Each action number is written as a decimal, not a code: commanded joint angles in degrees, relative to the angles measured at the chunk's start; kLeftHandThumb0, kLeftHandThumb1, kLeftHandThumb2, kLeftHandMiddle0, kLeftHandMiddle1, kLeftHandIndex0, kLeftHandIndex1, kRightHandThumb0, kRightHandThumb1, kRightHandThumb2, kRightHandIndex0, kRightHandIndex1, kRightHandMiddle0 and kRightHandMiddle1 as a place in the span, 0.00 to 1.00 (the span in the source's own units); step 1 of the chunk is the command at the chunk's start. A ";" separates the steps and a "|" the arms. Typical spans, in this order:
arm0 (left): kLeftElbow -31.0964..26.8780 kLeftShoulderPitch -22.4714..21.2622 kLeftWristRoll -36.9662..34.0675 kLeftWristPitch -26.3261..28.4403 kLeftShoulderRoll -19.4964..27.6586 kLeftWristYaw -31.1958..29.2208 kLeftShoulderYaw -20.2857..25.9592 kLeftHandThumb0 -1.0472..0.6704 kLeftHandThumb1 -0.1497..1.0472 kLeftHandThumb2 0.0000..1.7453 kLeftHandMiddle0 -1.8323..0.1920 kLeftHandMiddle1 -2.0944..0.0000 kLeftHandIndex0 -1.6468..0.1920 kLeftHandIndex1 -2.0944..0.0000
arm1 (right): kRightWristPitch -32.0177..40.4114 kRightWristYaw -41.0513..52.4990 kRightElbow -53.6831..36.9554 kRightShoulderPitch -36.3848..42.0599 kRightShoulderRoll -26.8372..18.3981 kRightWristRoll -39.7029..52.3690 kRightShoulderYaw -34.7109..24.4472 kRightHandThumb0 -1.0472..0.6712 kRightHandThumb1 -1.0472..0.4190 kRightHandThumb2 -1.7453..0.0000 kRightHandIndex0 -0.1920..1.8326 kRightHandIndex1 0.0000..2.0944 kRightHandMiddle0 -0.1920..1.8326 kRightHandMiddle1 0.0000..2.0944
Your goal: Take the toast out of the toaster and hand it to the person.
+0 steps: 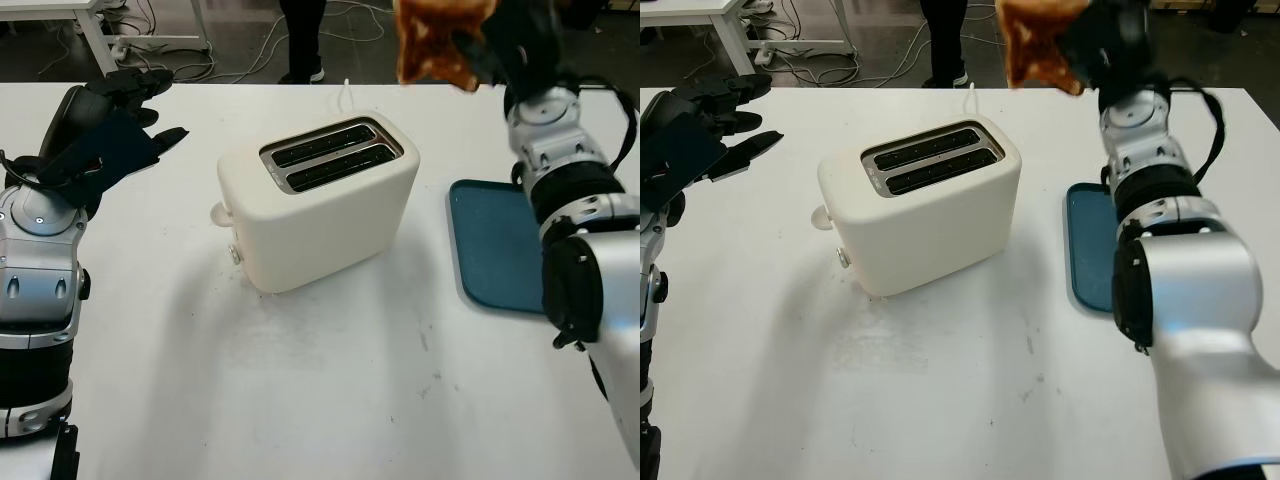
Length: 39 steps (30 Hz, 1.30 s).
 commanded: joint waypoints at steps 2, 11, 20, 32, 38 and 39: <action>-0.44 0.31 -0.29 -0.11 0.07 0.04 0.33 0.35 0.89 0.16 0.74 0.79 0.64 1.00 | 2.37 -1.54 0.10 0.56 1.24 2.46 -2.64 0.49 0.09 0.83 0.44 0.83 0.27 0.76; -0.41 0.05 -0.12 0.39 0.19 -0.07 0.09 0.35 0.89 0.16 0.74 0.79 0.64 1.00 | 5.63 -2.36 0.19 1.65 2.01 1.69 -2.28 0.50 0.09 0.83 0.45 0.83 0.29 0.83; -0.37 -0.01 0.06 0.01 0.31 -0.04 -0.14 0.34 0.89 0.16 0.74 0.79 0.64 1.00 | 5.26 -1.58 0.06 2.55 2.23 1.68 -2.64 0.51 0.09 0.82 0.45 0.83 0.26 0.83; -0.51 -0.01 0.10 0.37 0.51 -0.26 -0.30 0.34 0.89 0.17 0.74 0.79 0.64 1.00 | 5.12 -1.41 0.18 4.07 3.07 1.84 -2.70 0.50 0.09 0.82 0.47 0.83 0.27 0.83; -0.68 0.21 0.17 0.10 0.47 -0.07 -0.17 0.34 0.89 0.17 0.74 0.79 0.63 1.00 | 4.28 -1.21 0.09 4.25 3.03 1.55 -2.61 0.50 0.09 0.82 0.48 0.83 0.29 0.83; -0.79 0.20 0.12 0.33 0.36 -0.02 -0.11 0.34 0.89 0.17 0.74 0.79 0.64 1.00 | 4.20 -1.24 0.07 4.26 3.08 1.59 -2.64 0.50 0.09 0.83 0.49 0.83 0.30 0.83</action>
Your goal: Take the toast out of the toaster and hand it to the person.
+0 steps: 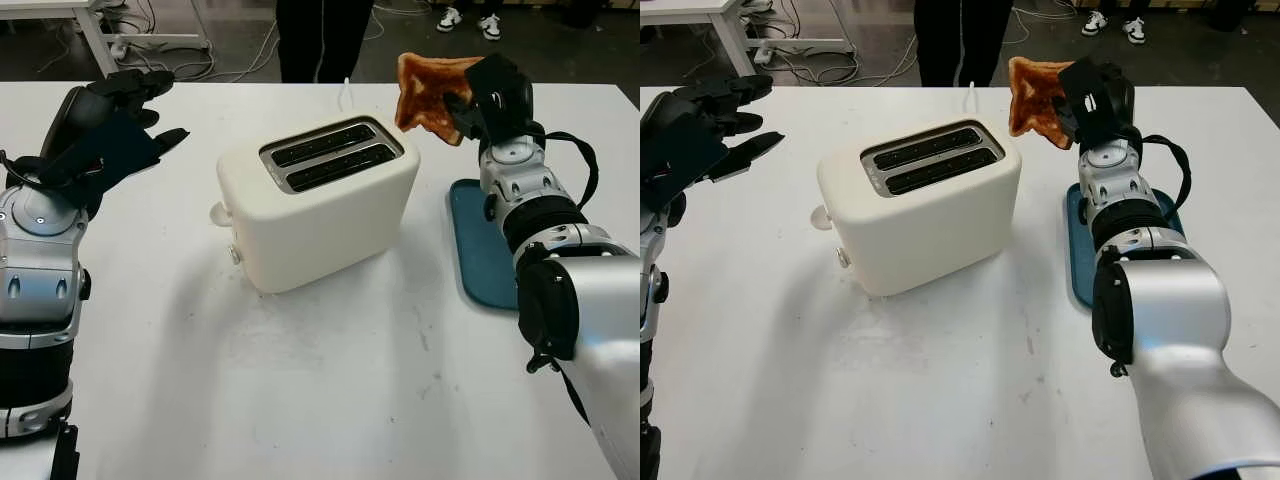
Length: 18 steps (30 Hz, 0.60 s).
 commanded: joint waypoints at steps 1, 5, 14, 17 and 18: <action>-0.74 0.21 0.13 0.10 0.37 -0.02 0.10 0.34 0.89 0.17 0.74 0.79 0.64 1.00 | -1.13 0.19 0.04 0.67 0.28 0.19 -0.25 0.50 0.09 0.83 0.49 0.83 0.30 0.83; -0.60 0.15 -0.02 0.08 0.35 -0.07 0.20 0.34 0.89 0.16 0.75 0.79 0.64 1.00 | 0.22 0.25 0.15 0.43 0.27 0.06 -0.08 0.49 0.09 0.83 0.48 0.83 0.30 0.83; -0.63 0.22 0.12 -0.13 0.22 -0.09 0.19 0.35 0.89 0.17 0.75 0.79 0.64 1.00 | -0.36 0.66 0.10 0.64 0.19 -0.40 0.43 0.51 0.09 0.82 0.48 0.83 0.30 0.83; -0.51 0.20 0.43 -0.45 0.58 -0.12 -0.08 0.35 0.89 0.17 0.75 0.79 0.63 1.00 | -0.19 0.58 0.11 0.60 0.32 -0.05 0.06 0.50 0.09 0.82 0.48 0.83 0.30 0.83; -0.48 0.18 0.41 -0.43 0.70 -0.19 -0.12 0.35 0.89 0.17 0.75 0.79 0.63 1.00 | -0.23 0.55 0.10 0.59 0.37 -0.04 0.03 0.50 0.09 0.82 0.48 0.83 0.30 0.83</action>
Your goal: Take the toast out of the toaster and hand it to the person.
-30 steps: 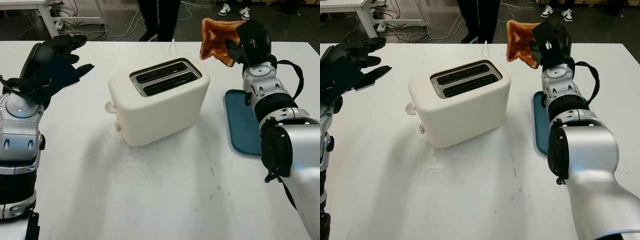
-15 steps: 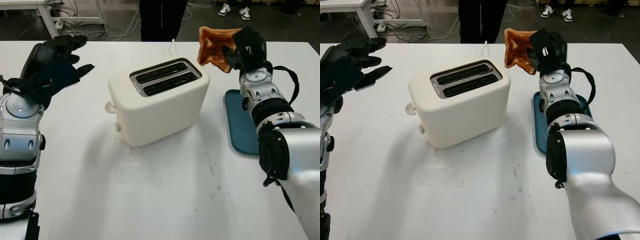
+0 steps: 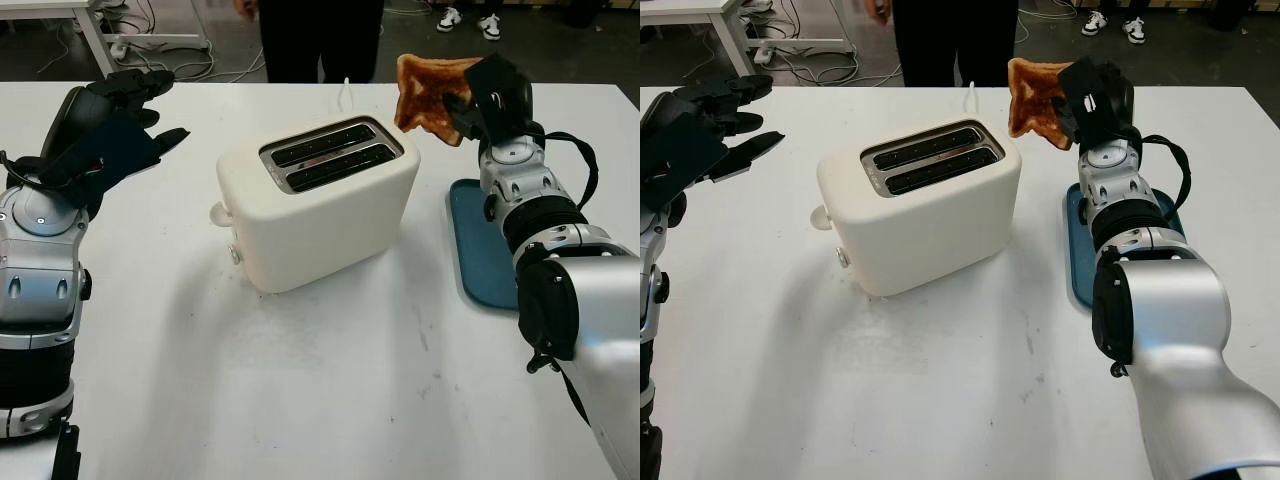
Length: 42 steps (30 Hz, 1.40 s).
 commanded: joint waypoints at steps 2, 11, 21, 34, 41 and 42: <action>-0.46 0.15 0.22 -0.24 0.58 -0.18 -0.07 0.35 0.89 0.17 0.74 0.79 0.63 1.00 | -0.66 0.23 0.06 0.66 0.39 0.10 -0.11 0.50 0.09 0.82 0.48 0.83 0.31 0.83; -0.45 0.18 -0.45 0.09 0.10 -0.12 0.39 0.35 0.89 0.16 0.75 0.79 0.64 1.00 | -1.22 1.30 -0.05 0.50 0.57 0.66 -0.60 0.50 0.09 0.81 0.48 0.83 0.30 0.83; -0.58 0.35 -0.14 0.08 0.33 -0.23 0.28 0.35 0.89 0.17 0.75 0.79 0.64 1.00 | -1.06 1.14 -0.03 0.53 0.59 -0.01 -0.67 0.50 0.09 0.82 0.47 0.83 0.29 0.83; -0.77 0.44 -0.39 0.06 0.00 -0.02 0.53 0.37 0.89 0.17 0.74 0.80 0.64 1.00 | -0.23 0.74 0.04 0.27 0.97 1.36 -2.28 0.50 0.09 0.83 0.46 0.83 0.26 0.83; -1.04 0.24 -0.78 0.91 -0.60 0.22 0.87 0.38 0.89 0.16 0.75 0.80 0.64 1.00 | -0.58 1.44 -0.04 0.32 0.70 0.86 -1.71 0.50 0.09 0.81 0.45 0.83 0.26 0.83; -0.93 0.24 -0.87 0.81 -0.71 0.29 0.97 0.38 0.89 0.16 0.75 0.80 0.64 1.00 | -0.92 1.46 -0.06 0.42 0.65 0.68 -1.54 0.51 0.09 0.81 0.45 0.83 0.26 0.83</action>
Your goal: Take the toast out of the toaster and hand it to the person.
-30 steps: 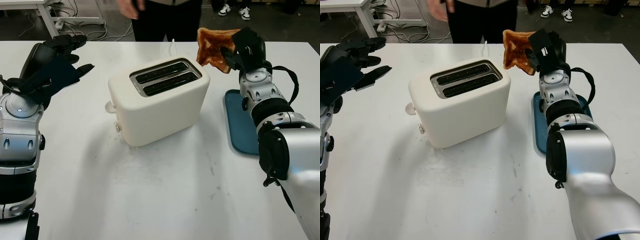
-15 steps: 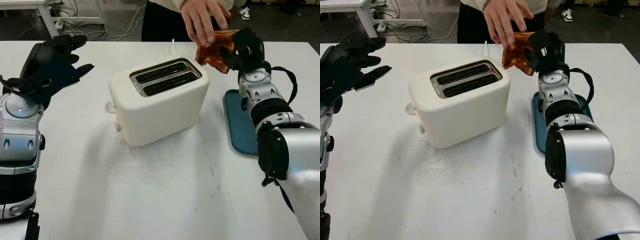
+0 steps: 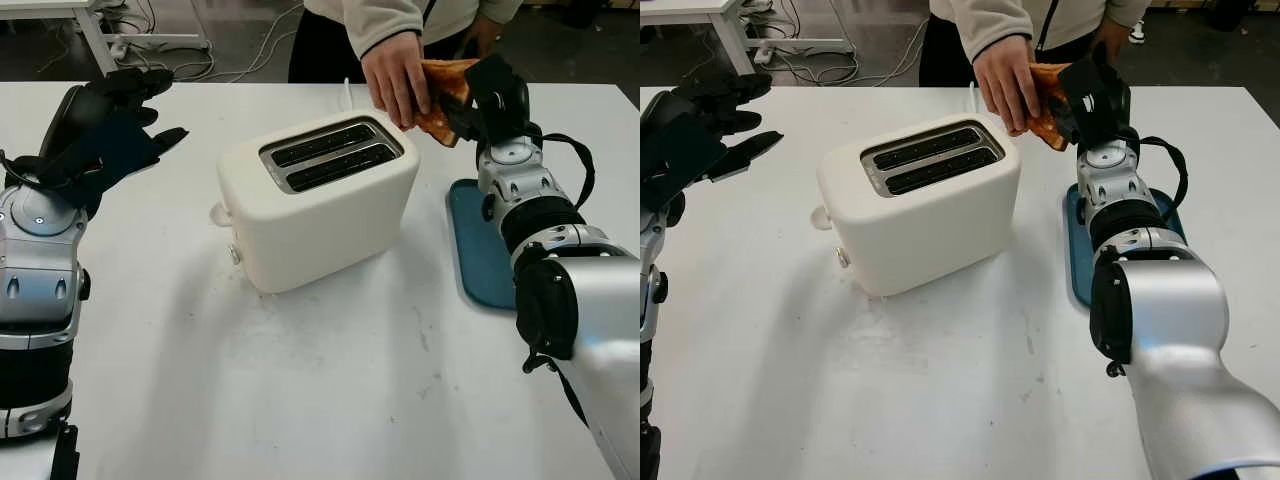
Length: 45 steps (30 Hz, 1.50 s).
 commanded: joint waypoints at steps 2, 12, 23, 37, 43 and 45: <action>-0.22 0.20 -0.64 0.26 -0.56 0.50 0.77 0.38 0.89 0.16 0.74 0.80 0.64 1.00 | -0.62 0.35 -0.03 0.31 0.14 0.40 -0.18 0.50 0.09 0.81 0.46 0.83 0.26 0.83; 0.05 0.07 -0.17 -0.32 -0.14 0.22 0.42 0.36 0.89 0.16 0.73 0.80 0.64 1.00 | -0.59 1.75 0.01 0.35 -0.05 0.74 -0.45 0.50 0.09 0.81 0.47 0.83 0.28 0.83; -1.95 1.66 -0.81 0.33 -1.45 0.89 1.40 0.38 0.89 0.17 0.74 0.80 0.64 1.00 | -3.50 11.27 -0.58 0.72 -2.70 -3.97 5.53 0.16 0.09 0.85 0.18 0.06 0.17 0.02; -18.54 20.29 -9.59 -4.64 -15.03 7.73 10.19 0.33 0.89 0.22 0.81 0.78 0.71 1.00 | -19.24 20.62 -36.07 27.55 -3.66 0.84 7.08 0.23 0.09 0.77 0.18 0.01 0.17 0.01; -22.20 27.80 -8.44 -8.36 -20.29 10.49 6.66 0.32 0.89 0.22 0.83 0.79 0.73 1.00 | -14.50 23.04 -48.84 39.70 -1.78 5.42 5.85 0.22 0.09 0.74 0.17 0.01 0.18 0.01; -21.60 29.27 -7.54 -10.03 -21.38 11.63 5.57 0.35 0.89 0.22 0.84 0.80 0.74 1.00 | -8.10 23.77 -57.18 44.77 -0.30 7.84 5.71 0.21 0.09 0.74 0.18 0.01 0.18 0.01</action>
